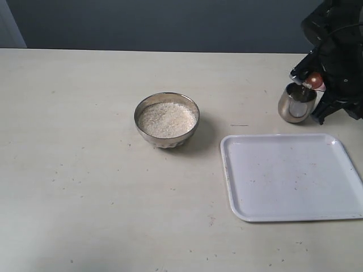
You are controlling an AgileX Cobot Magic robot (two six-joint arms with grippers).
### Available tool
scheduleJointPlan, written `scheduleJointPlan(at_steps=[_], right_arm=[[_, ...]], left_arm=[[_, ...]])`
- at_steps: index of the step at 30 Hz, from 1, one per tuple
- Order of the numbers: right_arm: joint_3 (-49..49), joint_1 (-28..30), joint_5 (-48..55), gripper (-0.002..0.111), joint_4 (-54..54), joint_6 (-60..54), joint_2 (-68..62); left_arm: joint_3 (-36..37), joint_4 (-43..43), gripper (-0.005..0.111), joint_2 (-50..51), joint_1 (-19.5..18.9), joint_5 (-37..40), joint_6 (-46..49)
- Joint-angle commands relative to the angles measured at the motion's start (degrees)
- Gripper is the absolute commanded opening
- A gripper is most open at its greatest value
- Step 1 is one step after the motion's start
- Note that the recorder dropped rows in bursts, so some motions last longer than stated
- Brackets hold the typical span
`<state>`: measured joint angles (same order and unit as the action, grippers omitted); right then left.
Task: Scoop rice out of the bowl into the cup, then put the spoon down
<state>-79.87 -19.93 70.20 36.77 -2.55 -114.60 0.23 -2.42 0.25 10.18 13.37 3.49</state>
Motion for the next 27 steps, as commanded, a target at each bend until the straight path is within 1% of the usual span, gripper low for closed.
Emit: scheduleJointPlan(at_steps=[1,11,27], right_arm=[[0.19,-1.42,-0.24,-0.001,2.6,1.26,0.07],[0.28,-3.0,-0.24,-0.001,6.48,3.94,-1.87],[0.28,-3.0,-0.24,-0.001,9.56,7.71,-2.96]], left_arm=[[-0.23,-0.07,0.001,-0.25,0.23,-0.08,-0.37],[-0.23,-0.07,0.001,-0.25,0.23,-0.08,-0.37],[-0.23,-0.07,0.001,-0.25,0.23,-0.08,-0.37]])
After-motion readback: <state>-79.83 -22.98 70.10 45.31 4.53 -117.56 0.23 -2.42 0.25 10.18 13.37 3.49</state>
